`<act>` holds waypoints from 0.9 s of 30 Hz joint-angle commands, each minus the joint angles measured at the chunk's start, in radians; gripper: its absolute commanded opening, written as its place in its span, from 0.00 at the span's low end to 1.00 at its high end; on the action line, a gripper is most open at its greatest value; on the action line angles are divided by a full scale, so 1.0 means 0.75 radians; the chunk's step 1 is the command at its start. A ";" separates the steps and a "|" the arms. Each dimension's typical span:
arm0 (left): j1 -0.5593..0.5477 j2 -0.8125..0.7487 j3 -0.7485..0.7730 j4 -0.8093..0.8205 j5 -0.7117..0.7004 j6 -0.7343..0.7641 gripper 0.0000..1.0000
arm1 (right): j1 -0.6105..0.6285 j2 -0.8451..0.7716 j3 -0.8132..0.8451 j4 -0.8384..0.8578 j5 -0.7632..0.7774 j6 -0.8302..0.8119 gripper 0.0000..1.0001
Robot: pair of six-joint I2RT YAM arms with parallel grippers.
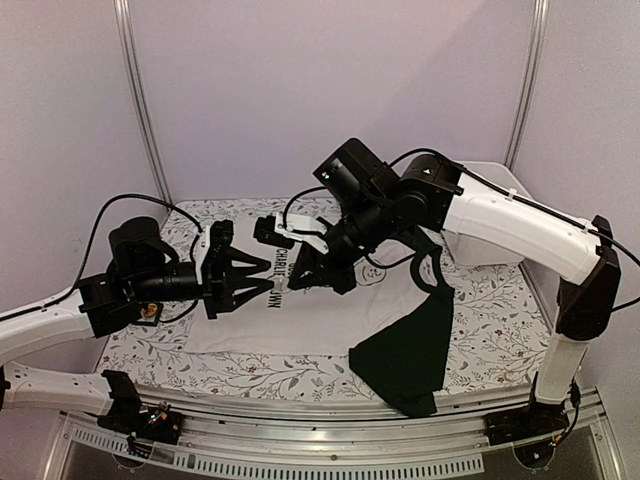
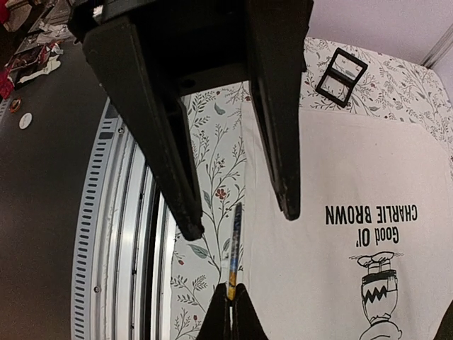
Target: Pin the brooch onto the clothing
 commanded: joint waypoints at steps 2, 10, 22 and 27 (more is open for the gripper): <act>-0.006 0.011 -0.013 -0.037 -0.009 0.038 0.28 | 0.003 -0.068 -0.012 0.038 -0.023 -0.027 0.00; -0.010 0.028 -0.009 -0.046 -0.019 0.057 0.21 | 0.002 -0.072 -0.020 0.044 -0.025 -0.040 0.00; -0.013 -0.014 -0.070 0.175 -0.056 -0.163 0.00 | -0.019 -0.194 -0.352 0.409 0.063 0.121 0.41; -0.033 -0.029 -0.155 0.352 -0.095 -0.280 0.00 | -0.086 -0.431 -0.767 0.931 -0.076 0.355 0.81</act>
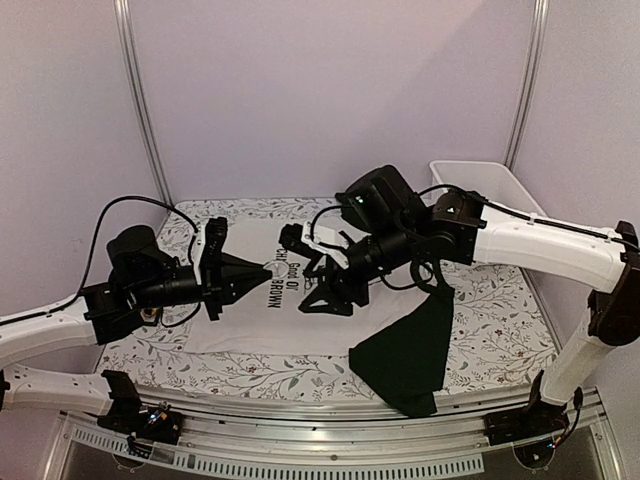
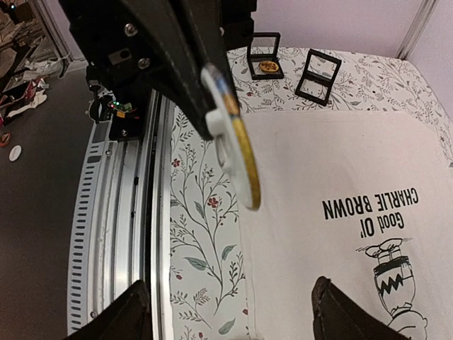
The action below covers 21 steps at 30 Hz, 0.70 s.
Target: Pin the brooch onto the clothing
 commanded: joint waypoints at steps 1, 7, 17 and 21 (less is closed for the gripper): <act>-0.027 -0.018 -0.080 0.189 -0.057 -0.118 0.00 | -0.061 -0.223 -0.318 0.594 -0.099 0.289 0.88; -0.042 0.008 -0.119 0.327 -0.091 -0.148 0.00 | -0.071 -0.368 -0.662 1.324 -0.012 0.628 0.93; -0.046 -0.017 -0.143 0.386 -0.101 -0.144 0.00 | -0.093 -0.274 -0.559 1.185 -0.080 0.648 0.94; -0.046 -0.016 -0.150 0.423 -0.070 -0.156 0.00 | -0.093 -0.251 -0.548 1.113 -0.105 0.612 0.91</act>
